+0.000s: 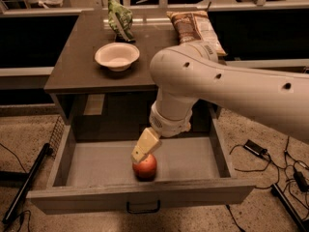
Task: Pick apple from top drawer and place on counter
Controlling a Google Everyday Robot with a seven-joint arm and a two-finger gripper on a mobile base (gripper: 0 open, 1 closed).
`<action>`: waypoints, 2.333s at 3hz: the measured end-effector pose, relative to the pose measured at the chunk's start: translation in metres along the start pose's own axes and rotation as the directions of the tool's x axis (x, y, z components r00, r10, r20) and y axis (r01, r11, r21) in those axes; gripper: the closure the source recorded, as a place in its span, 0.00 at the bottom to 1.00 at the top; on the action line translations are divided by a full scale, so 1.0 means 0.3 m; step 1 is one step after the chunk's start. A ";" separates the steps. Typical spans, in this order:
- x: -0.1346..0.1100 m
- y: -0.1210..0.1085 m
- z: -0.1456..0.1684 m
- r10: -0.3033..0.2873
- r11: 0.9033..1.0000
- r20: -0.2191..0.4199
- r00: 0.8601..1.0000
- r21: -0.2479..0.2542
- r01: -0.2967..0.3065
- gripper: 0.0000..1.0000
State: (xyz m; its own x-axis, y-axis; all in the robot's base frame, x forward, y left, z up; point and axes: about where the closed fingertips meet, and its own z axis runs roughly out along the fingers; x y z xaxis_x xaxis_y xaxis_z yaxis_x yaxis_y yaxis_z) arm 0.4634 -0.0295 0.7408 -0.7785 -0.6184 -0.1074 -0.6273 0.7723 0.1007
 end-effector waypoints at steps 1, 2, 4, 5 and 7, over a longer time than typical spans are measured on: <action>-0.019 -0.020 0.134 0.050 0.996 -0.026 0.998 0.070 -0.048 0.00; -0.019 -0.047 0.292 0.157 0.982 -0.021 0.987 0.111 -0.153 0.00; -0.084 -0.039 0.498 0.470 0.881 -0.008 0.882 0.054 -0.469 0.00; -0.110 -0.013 0.524 0.511 0.860 -0.006 0.860 0.006 -0.511 0.18; -0.119 -0.001 0.495 0.527 0.849 -0.026 0.849 -0.023 -0.528 0.73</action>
Offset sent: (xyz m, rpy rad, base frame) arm 0.0225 0.0072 -0.1478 -0.1194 -0.0059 -0.5705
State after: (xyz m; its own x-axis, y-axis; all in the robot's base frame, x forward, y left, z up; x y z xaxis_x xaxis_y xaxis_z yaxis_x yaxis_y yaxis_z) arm 0.4944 0.0139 0.5978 -0.9925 -0.1216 -0.0127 -0.1220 0.9787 0.1649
